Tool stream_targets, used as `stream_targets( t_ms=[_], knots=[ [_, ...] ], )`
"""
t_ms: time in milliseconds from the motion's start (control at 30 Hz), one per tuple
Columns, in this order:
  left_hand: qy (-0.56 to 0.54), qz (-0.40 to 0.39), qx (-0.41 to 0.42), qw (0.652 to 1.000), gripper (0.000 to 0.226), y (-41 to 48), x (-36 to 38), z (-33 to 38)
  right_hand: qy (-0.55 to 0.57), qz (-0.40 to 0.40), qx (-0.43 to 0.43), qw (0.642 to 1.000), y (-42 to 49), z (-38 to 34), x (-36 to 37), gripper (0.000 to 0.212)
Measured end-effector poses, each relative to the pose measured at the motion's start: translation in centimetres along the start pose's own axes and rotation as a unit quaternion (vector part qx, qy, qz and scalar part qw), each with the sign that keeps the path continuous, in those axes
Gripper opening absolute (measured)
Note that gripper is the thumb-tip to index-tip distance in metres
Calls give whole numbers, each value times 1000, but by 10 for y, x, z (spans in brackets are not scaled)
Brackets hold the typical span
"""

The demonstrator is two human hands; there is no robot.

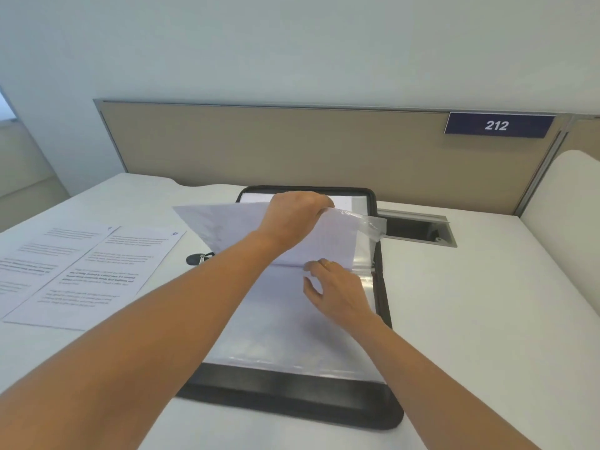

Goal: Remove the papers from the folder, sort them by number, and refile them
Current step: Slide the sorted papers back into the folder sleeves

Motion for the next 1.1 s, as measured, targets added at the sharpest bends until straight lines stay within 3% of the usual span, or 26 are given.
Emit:
stream_targets(
  t_ms=[100,167,333,467,600,767,900,1100],
  knots=[
    [-9,55,17,998,19,13,-5,-4,-23,-141,30,989,31,15,25,39],
    [1,96,50,994,17,18,-5,-7,-69,-188,50,978,48,24,33,45],
    [20,85,9,996,48,20,22,-29,-133,-263,103,950,74,52,51,49],
    [-37,39,-51,997,46,-3,60,-52,-128,-278,129,943,77,67,61,49],
    [-78,-106,-159,978,44,-35,111,-80,-118,-302,158,933,74,78,69,53],
    [-124,-239,-220,938,55,-77,149,-89,-105,-314,181,926,73,82,73,53],
    [-153,-263,-213,929,58,-96,157,-90,-107,-320,202,920,73,75,70,52],
    [-213,-228,-202,928,59,-106,146,-99,-82,-303,219,924,77,44,71,45]
  ],
)
Point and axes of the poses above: each hand's wrist, its own y-axis towards the middle knuckle, its own x-axis out of the palm, z = x × y, the point moved 5 cm from there along y, towards the middle knuckle, and after that the axes turned 14 degrees about -z, right-handed, at the moved point
